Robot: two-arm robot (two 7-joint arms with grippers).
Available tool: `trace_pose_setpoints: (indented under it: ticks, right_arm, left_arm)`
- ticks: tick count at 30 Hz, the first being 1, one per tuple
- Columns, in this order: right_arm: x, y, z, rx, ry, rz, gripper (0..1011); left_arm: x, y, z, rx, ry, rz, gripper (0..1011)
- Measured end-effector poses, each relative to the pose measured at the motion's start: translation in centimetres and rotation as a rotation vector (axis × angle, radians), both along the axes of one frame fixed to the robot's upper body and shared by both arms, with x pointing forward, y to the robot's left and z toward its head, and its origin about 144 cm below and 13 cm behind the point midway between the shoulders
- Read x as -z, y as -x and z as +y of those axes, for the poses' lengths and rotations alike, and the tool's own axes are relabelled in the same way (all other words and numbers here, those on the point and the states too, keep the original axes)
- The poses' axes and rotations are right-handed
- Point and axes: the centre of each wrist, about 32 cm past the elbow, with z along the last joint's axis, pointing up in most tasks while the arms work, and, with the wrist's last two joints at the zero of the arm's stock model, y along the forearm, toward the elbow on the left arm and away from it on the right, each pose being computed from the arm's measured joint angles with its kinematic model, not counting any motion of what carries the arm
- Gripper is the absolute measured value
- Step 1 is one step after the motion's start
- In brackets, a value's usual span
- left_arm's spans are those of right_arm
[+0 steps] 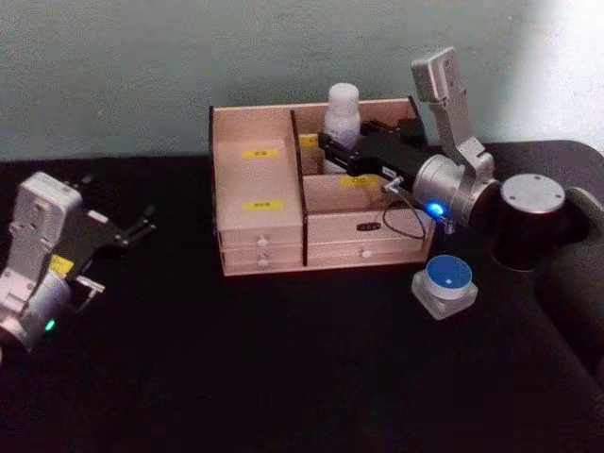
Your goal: Pick up the facial cleanser and watermelon frost from the table and place them into the tiered storage box.
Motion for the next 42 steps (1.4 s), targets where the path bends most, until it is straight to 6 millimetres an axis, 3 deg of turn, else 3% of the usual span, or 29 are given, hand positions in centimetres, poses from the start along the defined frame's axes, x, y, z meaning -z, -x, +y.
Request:
trace_pose_setpoints:
  ticks: [9, 14, 22, 36, 42]
  right_arm:
    - [0.0, 0.0, 0.0, 0.001, 0.000, 0.000, 637]
    - [0.0, 0.0, 0.0, 0.000, 0.000, -0.001, 813]
    - [0.0, 0.0, 0.0, 0.000, 0.000, -0.001, 1002]
    - [-0.3, 0.4, -0.2, 0.012, -0.005, -0.027, 1002]
    - [-1.2, 1.5, -0.8, 0.019, -0.017, -0.061, 1002]
  left_arm:
    - [0.0, 0.0, 0.0, 0.000, 0.000, 0.000, 1001]
    - [0.0, 0.0, 0.0, 0.000, 0.000, 0.000, 1001]
    - [0.0, 0.0, 0.0, 0.000, 0.000, 0.000, 1001]
    - [0.0, 0.0, 0.0, 0.000, 0.000, 0.000, 1001]
    - [0.0, 0.0, 0.0, 0.000, 0.000, 0.000, 1001]
